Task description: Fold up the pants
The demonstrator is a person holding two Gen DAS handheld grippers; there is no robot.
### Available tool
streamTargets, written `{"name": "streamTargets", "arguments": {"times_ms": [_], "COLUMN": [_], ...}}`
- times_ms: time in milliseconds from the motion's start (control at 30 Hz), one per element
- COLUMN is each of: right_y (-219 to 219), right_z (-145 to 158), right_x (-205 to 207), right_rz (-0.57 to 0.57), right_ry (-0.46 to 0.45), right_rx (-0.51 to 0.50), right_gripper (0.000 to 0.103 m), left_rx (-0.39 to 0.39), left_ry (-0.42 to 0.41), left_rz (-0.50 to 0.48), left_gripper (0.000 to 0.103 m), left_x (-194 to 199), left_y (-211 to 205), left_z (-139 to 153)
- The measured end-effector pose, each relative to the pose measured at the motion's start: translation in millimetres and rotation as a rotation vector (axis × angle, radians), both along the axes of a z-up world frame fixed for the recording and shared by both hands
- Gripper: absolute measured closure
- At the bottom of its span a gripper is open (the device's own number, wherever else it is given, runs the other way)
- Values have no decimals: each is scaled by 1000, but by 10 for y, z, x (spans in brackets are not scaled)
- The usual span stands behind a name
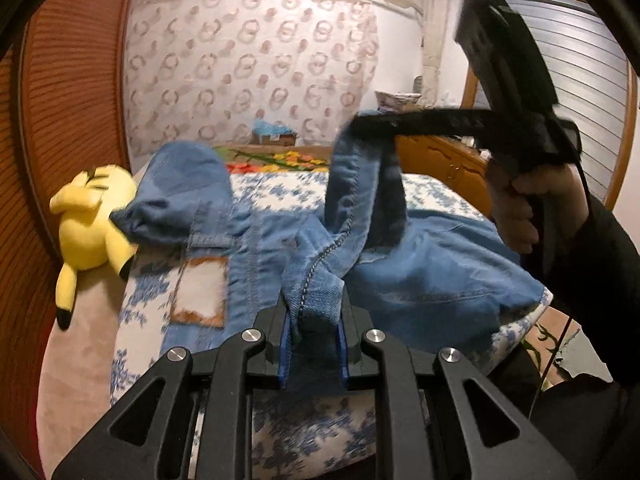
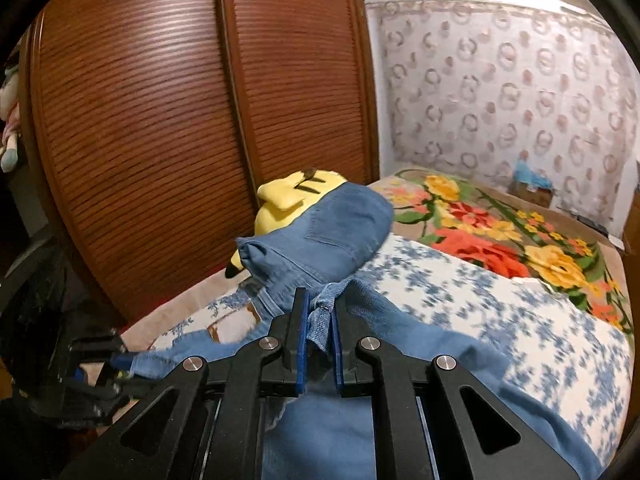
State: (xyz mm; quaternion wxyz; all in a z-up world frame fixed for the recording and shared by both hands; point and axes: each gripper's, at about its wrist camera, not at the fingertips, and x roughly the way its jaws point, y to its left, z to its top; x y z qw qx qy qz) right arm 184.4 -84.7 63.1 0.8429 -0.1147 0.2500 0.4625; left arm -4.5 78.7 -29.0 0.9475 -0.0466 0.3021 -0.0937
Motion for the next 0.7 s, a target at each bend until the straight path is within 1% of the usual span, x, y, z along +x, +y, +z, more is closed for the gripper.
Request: {"name": "streamTargets", "arguments": {"times_ms": [200, 300, 400, 500, 533, 567, 633, 667, 700], "right_y": [501, 746, 965, 1128, 1165, 1198, 1213, 1233, 1211], "right_z": [-132, -182, -223, -267, -288, -311, -327, -328, -319], "right_x": [179, 260, 342, 400, 424, 443, 454, 422, 409], "right_rz": [39, 51, 55, 45, 39, 29, 26, 29, 32], "right_ry": [24, 33, 45, 57, 57, 56, 65, 64, 59], "right_rx": [-56, -83, -101, -118, -130, -146, -161, -162, -158], "right_gripper": [93, 94, 93, 93, 93, 93, 90, 84, 75], "left_rx": [-7, -8, 1, 1, 0, -1, -5, -5, -6], "left_ry": [50, 68, 75, 74, 70, 67, 58, 49, 42], "left_rz": [37, 64, 99, 122, 129, 132, 133, 134, 135], "left_gripper": [84, 81, 73, 59, 56, 55, 55, 55, 55], "left_x": [1, -8, -37, -44, -49, -47, -51, -57, -54], "left_y": [164, 257, 335, 413, 430, 440, 454, 449, 441], "left_z": [-211, -250, -261, -261, -256, -251, -245, -238, -232]}}
